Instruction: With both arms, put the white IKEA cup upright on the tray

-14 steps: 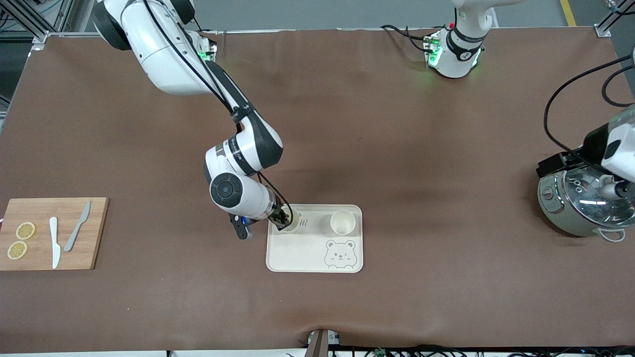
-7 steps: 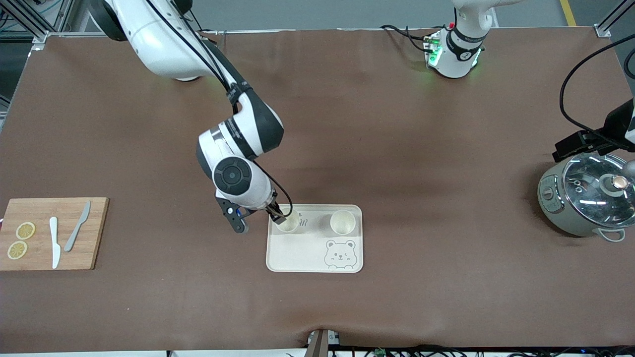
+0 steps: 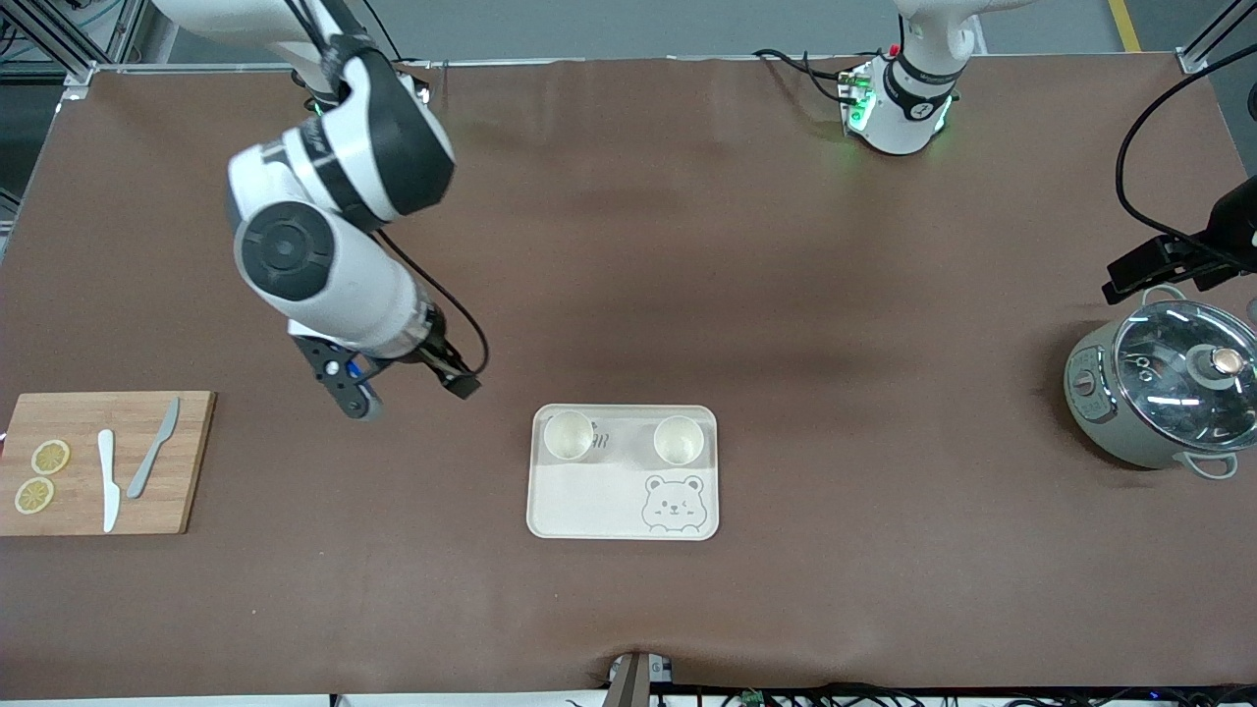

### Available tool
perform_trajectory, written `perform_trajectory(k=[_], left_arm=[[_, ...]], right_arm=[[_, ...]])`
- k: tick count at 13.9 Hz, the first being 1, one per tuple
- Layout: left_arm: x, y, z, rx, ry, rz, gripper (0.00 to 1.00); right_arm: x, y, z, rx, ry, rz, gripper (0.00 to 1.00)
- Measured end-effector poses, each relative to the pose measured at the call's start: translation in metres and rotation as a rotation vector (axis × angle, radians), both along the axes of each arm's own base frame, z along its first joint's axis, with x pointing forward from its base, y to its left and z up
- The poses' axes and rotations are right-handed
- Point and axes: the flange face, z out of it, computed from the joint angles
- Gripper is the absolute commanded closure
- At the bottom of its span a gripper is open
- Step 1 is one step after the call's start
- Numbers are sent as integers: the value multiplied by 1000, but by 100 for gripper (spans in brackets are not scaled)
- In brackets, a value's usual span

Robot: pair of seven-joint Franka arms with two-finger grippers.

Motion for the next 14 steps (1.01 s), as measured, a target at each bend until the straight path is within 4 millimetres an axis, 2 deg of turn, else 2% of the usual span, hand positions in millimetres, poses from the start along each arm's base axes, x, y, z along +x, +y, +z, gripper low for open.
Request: perform_trajectory(k=[7, 10, 12, 14], left_arm=[[-28, -3, 34, 12, -2, 1, 0], [-42, -12, 48, 18, -7, -13, 0], [-49, -23, 48, 21, -2, -33, 0], [-58, -31, 44, 24, 9, -47, 0]], right_arm=[[-39, -115, 29, 53, 3, 294, 0], [-42, -168, 43, 94, -21, 504, 0], [-39, -212, 49, 120, -37, 629, 0], [-40, -242, 56, 143, -61, 797, 0]])
